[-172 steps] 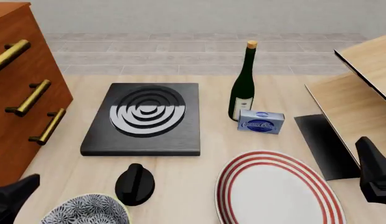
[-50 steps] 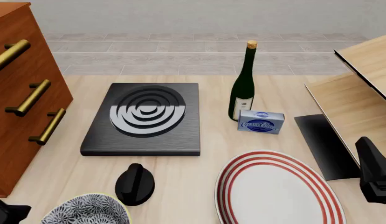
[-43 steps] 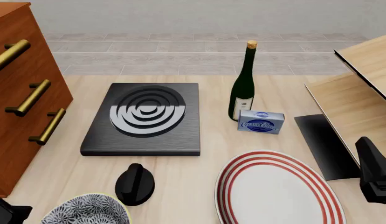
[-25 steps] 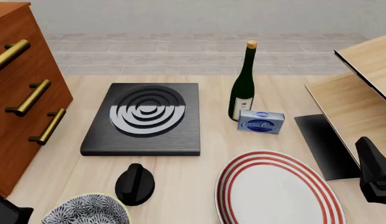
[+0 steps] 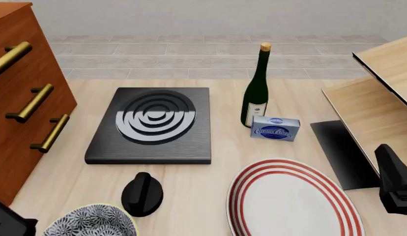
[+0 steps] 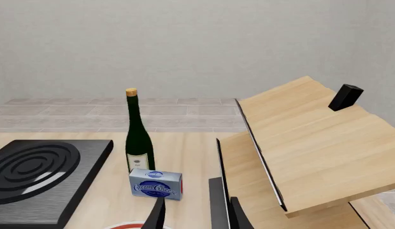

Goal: Put the bowl on the top of the cabinet.

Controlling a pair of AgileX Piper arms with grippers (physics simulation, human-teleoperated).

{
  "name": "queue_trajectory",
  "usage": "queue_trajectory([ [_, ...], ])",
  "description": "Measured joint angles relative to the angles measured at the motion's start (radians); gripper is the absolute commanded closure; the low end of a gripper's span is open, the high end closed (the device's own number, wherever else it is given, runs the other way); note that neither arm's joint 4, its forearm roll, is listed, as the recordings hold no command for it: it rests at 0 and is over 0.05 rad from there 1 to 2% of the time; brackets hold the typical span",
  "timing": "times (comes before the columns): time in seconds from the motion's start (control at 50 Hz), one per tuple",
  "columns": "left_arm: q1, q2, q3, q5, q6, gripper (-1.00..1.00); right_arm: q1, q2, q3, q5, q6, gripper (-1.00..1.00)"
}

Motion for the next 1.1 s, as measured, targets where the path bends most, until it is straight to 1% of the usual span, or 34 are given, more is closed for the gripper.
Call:
queue_trajectory([
  [0.58, 0.011, 0.105, 0.064, -0.151, 0.020, -1.00, 0.000, 0.000, 0.000, 0.000, 0.000, -1.00],
  [0.6, 0.011, 0.107, 0.065, -0.154, 0.021, 1.00, 0.000, 0.000, 0.000, 0.000, 0.000, -1.00],
  [0.78, 0.028, 0.084, 0.021, -0.151, 0.019, 1.00, 0.000, 0.000, 0.000, 0.000, 0.000, -1.00],
  [1.1, 0.001, 0.009, -0.082, -0.062, -0.027, 1.00, 0.000, 0.000, 0.000, 0.000, 0.000, -1.00],
])
